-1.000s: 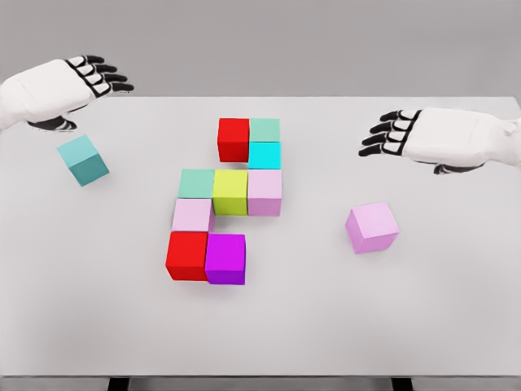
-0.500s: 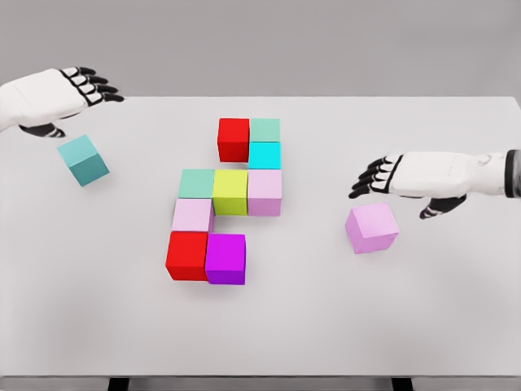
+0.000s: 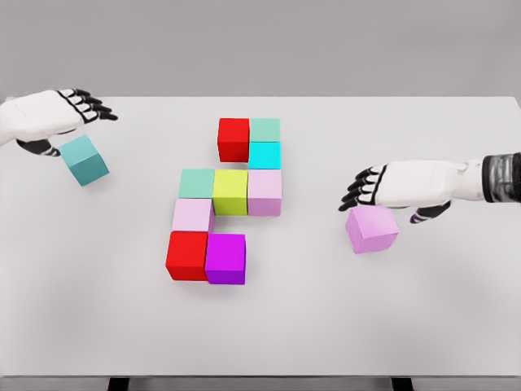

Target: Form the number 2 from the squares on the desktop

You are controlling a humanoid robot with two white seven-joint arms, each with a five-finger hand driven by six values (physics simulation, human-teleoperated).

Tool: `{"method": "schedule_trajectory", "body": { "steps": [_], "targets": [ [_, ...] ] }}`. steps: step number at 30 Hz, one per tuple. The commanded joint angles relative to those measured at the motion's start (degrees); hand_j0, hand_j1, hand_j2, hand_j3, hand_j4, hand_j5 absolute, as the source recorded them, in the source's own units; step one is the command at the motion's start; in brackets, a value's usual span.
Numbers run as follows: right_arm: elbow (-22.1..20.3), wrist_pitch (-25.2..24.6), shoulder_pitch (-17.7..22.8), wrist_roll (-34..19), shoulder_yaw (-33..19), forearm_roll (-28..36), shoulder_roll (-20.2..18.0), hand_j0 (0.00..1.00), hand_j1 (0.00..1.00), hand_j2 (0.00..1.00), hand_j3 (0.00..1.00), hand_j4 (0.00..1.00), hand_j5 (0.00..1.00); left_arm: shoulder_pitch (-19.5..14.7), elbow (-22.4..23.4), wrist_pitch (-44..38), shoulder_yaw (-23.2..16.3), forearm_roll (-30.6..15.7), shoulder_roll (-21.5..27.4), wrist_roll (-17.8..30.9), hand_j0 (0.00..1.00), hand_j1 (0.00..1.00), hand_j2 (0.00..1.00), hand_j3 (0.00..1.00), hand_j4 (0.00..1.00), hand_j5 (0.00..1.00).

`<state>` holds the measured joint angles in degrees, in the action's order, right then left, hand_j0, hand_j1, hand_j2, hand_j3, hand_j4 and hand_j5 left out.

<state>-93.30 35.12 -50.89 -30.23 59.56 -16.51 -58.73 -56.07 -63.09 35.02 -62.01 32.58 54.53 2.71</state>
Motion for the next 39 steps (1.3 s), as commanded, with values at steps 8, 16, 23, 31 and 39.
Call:
{"method": "schedule_trajectory", "body": {
  "steps": [8, 16, 23, 31, 39],
  "targets": [
    [0.3, -0.1, 0.4, -0.1, 1.4, -3.2, 1.7, 0.99, 0.99, 0.99, 0.99, 0.99, 0.99, -0.2, 2.9, 0.0, -2.9, -2.8, 0.0, 0.0, 1.0, 1.0, 1.0, 1.0, 1.0, 1.0],
    [2.4, -0.1, 0.4, -0.2, 1.4, -5.2, 3.3, 0.99, 0.99, 0.99, 0.99, 0.99, 0.99, -0.4, 4.6, 0.0, -3.7, -1.2, -2.0, 0.1, 1.0, 1.0, 1.0, 1.0, 1.0, 1.0],
    [2.3, -0.1, 0.5, -0.2, 2.2, -6.5, 4.0, 0.99, 0.99, 0.99, 0.99, 0.99, 0.99, -0.4, 6.9, 0.0, -4.0, 0.3, -3.1, 0.2, 1.0, 1.0, 1.0, 1.0, 1.0, 1.0],
    [2.2, -0.1, 0.4, -2.5, 2.3, -7.0, 4.0, 0.81, 0.81, 0.81, 0.81, 0.81, 0.81, -0.4, 9.4, 0.0, -4.0, 3.4, -5.8, 0.2, 1.0, 1.0, 1.0, 1.0, 1.0, 1.0],
    [1.9, -0.1, 0.3, -4.8, 2.0, -7.2, 4.6, 0.63, 0.63, 0.63, 0.63, 0.63, 0.63, -0.4, 11.0, 0.0, -4.0, 4.1, -7.2, 0.2, 1.0, 1.0, 1.0, 1.0, 1.0, 1.0]
  ]
}}
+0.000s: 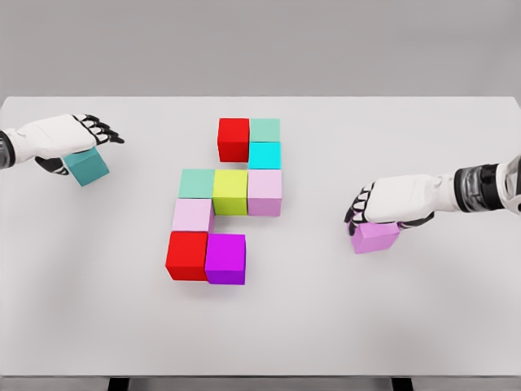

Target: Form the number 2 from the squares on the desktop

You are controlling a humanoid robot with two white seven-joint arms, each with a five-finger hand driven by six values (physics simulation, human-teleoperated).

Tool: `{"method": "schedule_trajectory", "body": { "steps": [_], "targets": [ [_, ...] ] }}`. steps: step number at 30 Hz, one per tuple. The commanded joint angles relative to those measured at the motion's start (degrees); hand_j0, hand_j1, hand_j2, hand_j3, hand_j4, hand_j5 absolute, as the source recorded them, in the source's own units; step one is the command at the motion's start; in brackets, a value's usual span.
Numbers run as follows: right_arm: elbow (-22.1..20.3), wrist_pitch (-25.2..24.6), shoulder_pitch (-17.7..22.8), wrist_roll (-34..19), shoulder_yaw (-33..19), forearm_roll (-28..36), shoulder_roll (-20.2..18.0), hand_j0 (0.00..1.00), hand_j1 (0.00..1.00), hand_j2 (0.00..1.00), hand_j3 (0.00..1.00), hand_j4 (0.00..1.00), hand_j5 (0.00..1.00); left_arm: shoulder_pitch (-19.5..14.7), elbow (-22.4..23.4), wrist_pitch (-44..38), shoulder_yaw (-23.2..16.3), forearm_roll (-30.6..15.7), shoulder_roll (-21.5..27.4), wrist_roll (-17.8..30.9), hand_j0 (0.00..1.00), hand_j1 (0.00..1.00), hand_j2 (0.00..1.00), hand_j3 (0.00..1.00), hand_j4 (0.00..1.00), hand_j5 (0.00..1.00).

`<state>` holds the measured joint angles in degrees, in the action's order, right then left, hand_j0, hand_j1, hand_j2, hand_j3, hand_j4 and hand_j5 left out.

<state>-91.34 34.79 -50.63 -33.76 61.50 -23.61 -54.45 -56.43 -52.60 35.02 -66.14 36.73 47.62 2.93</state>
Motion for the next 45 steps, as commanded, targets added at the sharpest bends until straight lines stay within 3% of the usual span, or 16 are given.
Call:
{"method": "schedule_trajectory", "body": {
  "steps": [1, 4, 10, 16, 19, 22, 25, 36, 39, 41, 43, 45],
  "targets": [
    [-0.2, 0.2, -0.1, -1.2, -0.1, -0.1, 0.4, 0.63, 0.63, 0.63, 0.63, 0.63, 0.63, 0.0, 0.5, 0.0, 0.1, -0.1, -0.3, 0.0, 1.0, 1.0, 1.0, 1.0, 1.0, 1.0],
    [-0.8, 0.2, -0.3, -1.1, -0.5, 0.6, -0.1, 0.63, 0.63, 0.63, 0.63, 0.63, 0.63, 0.0, 0.6, 0.0, -0.5, 0.5, -0.3, 0.0, 1.0, 1.0, 1.0, 1.0, 1.0, 1.0],
    [-8.3, 0.2, -0.3, -1.0, -0.7, 1.2, -2.8, 0.63, 0.63, 0.63, 0.63, 0.63, 0.63, 0.1, 1.1, 0.0, -0.7, 0.8, -0.3, 0.0, 1.0, 1.0, 1.0, 1.0, 1.0, 1.0],
    [-9.9, 0.2, 0.4, -1.0, -0.4, 4.7, -3.6, 0.63, 0.63, 0.63, 0.63, 0.63, 0.63, 0.1, 1.5, 0.0, -0.7, 2.5, -0.3, 0.0, 1.0, 1.0, 1.0, 1.0, 1.0, 1.0],
    [-9.9, 0.2, 0.9, -1.0, -0.4, 5.0, -2.1, 0.63, 0.63, 0.63, 0.63, 0.63, 0.63, 0.1, 1.5, 0.0, -0.7, 3.0, -0.3, 0.0, 0.91, 0.91, 0.91, 0.91, 0.91, 0.91],
    [-9.9, 0.2, 1.2, -1.0, -0.4, 5.0, 0.4, 0.63, 0.63, 0.63, 0.63, 0.63, 0.63, 0.1, 1.5, 0.0, -0.7, 4.1, -0.3, 0.0, 0.68, 0.68, 0.68, 0.68, 0.68, 0.68],
    [-9.9, 0.2, 1.5, -1.0, -0.3, 5.0, 2.5, 0.63, 0.63, 0.63, 0.63, 0.63, 0.63, 0.0, 1.5, 0.0, -0.6, 4.1, -0.2, 0.0, 0.58, 0.58, 0.58, 0.58, 0.58, 0.58],
    [-9.7, 0.2, 1.5, -1.2, -0.8, 5.0, 5.7, 0.64, 0.64, 0.64, 0.64, 0.64, 0.64, -0.3, 1.5, 0.0, -0.6, 4.0, -0.3, 0.0, 0.59, 0.59, 0.59, 0.59, 0.59, 0.59],
    [-9.6, 0.2, 1.5, -1.2, -0.9, 4.7, 5.7, 0.7, 0.7, 0.7, 0.7, 0.7, 0.7, -1.1, 1.5, 0.0, -0.5, 4.0, -0.6, 0.0, 0.6, 0.6, 0.6, 0.6, 0.6, 0.6],
    [-9.6, 0.2, 1.4, -1.1, -0.8, 4.7, 5.9, 0.91, 0.91, 0.91, 0.91, 0.91, 0.91, -1.7, 2.2, 0.0, -0.5, 3.9, -1.1, 0.0, 0.6, 0.6, 0.6, 0.6, 0.6, 0.6],
    [-9.6, 0.2, 1.4, -1.0, -0.9, 4.8, 5.8, 0.99, 0.99, 0.99, 0.99, 0.99, 0.99, -1.9, 2.3, 0.0, -0.5, 3.9, -1.7, 0.0, 0.6, 0.6, 0.6, 0.6, 0.6, 0.6],
    [-9.6, 0.2, 1.5, -1.0, -1.6, 5.0, 5.8, 0.99, 0.99, 0.99, 0.99, 0.99, 0.99, -2.4, 3.4, 0.0, -0.4, 3.9, -2.7, 0.0, 0.61, 0.61, 0.61, 0.61, 0.61, 0.61]
  ]
}}
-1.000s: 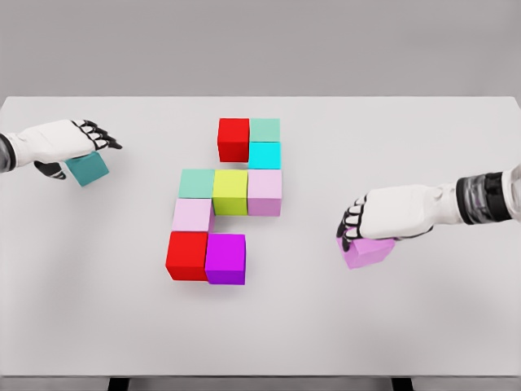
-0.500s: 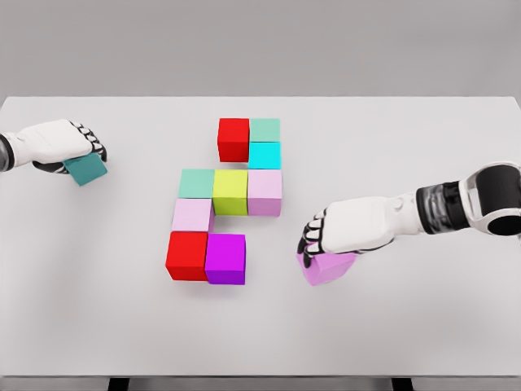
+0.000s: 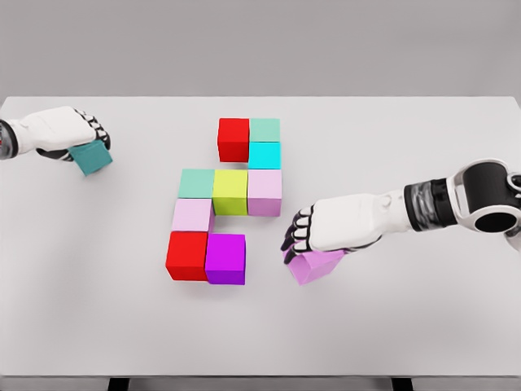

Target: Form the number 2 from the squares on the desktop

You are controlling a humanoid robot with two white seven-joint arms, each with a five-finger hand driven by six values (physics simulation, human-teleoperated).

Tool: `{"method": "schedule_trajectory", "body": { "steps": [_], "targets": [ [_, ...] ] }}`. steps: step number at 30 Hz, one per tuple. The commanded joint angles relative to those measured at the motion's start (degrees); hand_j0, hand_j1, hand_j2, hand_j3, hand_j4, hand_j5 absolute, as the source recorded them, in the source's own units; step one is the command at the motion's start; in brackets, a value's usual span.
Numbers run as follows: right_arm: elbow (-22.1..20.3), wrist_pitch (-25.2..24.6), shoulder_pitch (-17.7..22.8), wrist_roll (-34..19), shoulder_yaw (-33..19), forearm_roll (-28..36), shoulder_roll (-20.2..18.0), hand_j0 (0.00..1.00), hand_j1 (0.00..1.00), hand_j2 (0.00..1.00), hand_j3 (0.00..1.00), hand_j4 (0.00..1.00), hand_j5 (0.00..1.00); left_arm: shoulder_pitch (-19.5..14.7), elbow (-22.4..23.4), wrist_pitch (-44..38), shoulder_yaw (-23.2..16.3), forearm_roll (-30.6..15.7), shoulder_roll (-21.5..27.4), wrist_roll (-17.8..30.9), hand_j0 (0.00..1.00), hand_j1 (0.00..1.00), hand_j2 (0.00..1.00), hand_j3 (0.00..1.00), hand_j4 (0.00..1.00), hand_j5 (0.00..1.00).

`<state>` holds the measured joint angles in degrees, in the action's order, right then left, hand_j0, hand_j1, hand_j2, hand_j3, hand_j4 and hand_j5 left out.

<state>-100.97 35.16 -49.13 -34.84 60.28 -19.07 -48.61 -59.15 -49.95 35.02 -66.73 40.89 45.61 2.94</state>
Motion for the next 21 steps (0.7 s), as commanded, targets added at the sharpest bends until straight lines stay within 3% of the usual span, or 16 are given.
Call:
{"method": "schedule_trajectory", "body": {
  "steps": [1, 9, 18, 21],
  "targets": [
    [0.0, -0.2, 0.0, 0.0, -0.4, 0.4, 0.0, 0.99, 0.99, 0.99, 0.99, 0.99, 0.99, 0.0, 0.8, 0.0, 0.2, -0.3, -1.1, 0.0, 0.61, 0.61, 0.61, 0.61, 0.61, 0.61],
    [0.0, -0.2, 0.1, 0.2, -2.0, 1.6, -1.4, 1.0, 1.0, 1.0, 1.0, 1.0, 1.0, -2.3, 3.3, 0.0, 0.2, -0.2, -5.1, 0.0, 0.61, 0.61, 0.61, 0.61, 0.61, 0.61],
    [-0.3, -0.2, 0.7, 0.5, -1.5, 13.8, -16.3, 1.0, 1.0, 1.0, 1.0, 1.0, 1.0, -4.4, 3.8, 0.0, 0.2, -0.2, -7.3, 0.0, 0.61, 0.61, 0.61, 0.61, 0.61, 0.61],
    [-0.3, -0.2, 0.0, 0.5, 4.7, 13.7, -19.2, 1.0, 1.0, 1.0, 1.0, 1.0, 1.0, -4.5, 3.7, 0.0, 0.2, 0.0, -8.4, 0.0, 0.62, 0.62, 0.62, 0.62, 0.62, 0.62]
  ]
}}
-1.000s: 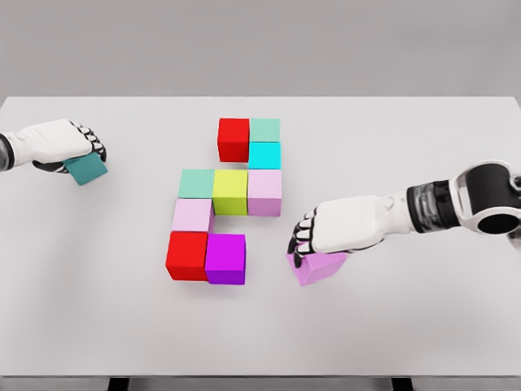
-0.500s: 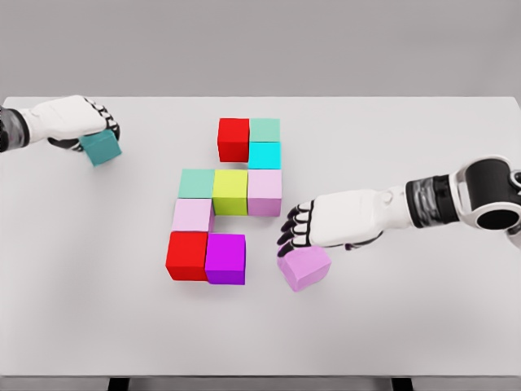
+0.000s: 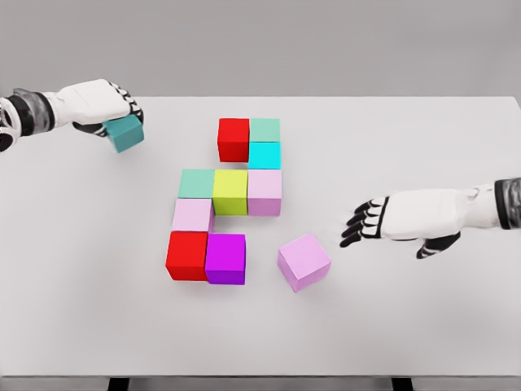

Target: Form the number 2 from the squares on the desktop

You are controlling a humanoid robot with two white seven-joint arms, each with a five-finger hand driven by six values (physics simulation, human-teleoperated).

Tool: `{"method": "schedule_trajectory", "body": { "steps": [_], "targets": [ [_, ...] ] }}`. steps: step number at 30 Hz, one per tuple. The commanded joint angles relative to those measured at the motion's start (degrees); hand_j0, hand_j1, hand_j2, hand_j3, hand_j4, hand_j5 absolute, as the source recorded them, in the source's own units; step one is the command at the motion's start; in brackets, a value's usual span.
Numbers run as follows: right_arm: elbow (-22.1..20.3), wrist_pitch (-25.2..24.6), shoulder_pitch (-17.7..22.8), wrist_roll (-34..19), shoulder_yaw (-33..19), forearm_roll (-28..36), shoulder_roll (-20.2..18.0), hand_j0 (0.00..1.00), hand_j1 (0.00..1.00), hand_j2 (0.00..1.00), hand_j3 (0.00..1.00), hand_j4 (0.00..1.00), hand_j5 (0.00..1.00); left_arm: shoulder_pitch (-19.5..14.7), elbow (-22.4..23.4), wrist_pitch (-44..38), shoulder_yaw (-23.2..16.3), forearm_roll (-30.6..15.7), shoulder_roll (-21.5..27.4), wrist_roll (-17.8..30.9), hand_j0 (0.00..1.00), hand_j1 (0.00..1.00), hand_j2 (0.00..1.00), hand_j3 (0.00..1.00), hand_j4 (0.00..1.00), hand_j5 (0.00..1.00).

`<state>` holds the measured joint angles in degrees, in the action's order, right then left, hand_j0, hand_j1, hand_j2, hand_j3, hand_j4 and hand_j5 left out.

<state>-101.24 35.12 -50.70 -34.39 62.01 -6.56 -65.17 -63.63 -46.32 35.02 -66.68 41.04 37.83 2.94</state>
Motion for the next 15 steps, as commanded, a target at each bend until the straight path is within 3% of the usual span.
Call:
{"method": "schedule_trajectory", "body": {
  "steps": [1, 3, 5, 10, 15],
  "targets": [
    [0.0, -0.1, -0.8, 0.1, 6.9, 1.2, -3.6, 1.0, 1.0, 1.0, 1.0, 1.0, 1.0, 0.0, -0.1, 0.0, 0.1, -0.2, -1.3, 0.0, 0.62, 0.62, 0.62, 0.62, 0.62, 0.62],
    [0.0, -0.1, -5.1, 0.1, 13.7, 1.2, -4.1, 1.0, 1.0, 1.0, 1.0, 1.0, 1.0, 0.0, -0.4, 0.0, 0.1, 0.1, -1.5, 0.1, 0.62, 0.62, 0.62, 0.62, 0.62, 0.62],
    [0.0, -0.1, -5.5, 0.0, 15.8, 0.8, -4.1, 1.0, 1.0, 1.0, 1.0, 1.0, 1.0, -0.1, -0.5, 0.0, 0.1, 0.1, -2.3, 0.4, 0.62, 0.62, 0.62, 0.62, 0.62, 0.62],
    [0.0, -0.1, -5.4, -0.1, 16.2, 0.3, -3.1, 1.0, 1.0, 1.0, 1.0, 1.0, 1.0, -0.7, -0.4, 0.0, 0.1, 0.1, -3.5, 0.4, 0.62, 0.62, 0.62, 0.62, 0.62, 0.62],
    [-0.1, -0.1, -5.6, 0.1, 16.2, 0.3, 1.2, 1.0, 1.0, 1.0, 1.0, 1.0, 1.0, -1.1, 0.1, 0.0, 0.1, 0.1, -4.5, 0.4, 0.62, 0.62, 0.62, 0.62, 0.62, 0.62]
  ]
}}
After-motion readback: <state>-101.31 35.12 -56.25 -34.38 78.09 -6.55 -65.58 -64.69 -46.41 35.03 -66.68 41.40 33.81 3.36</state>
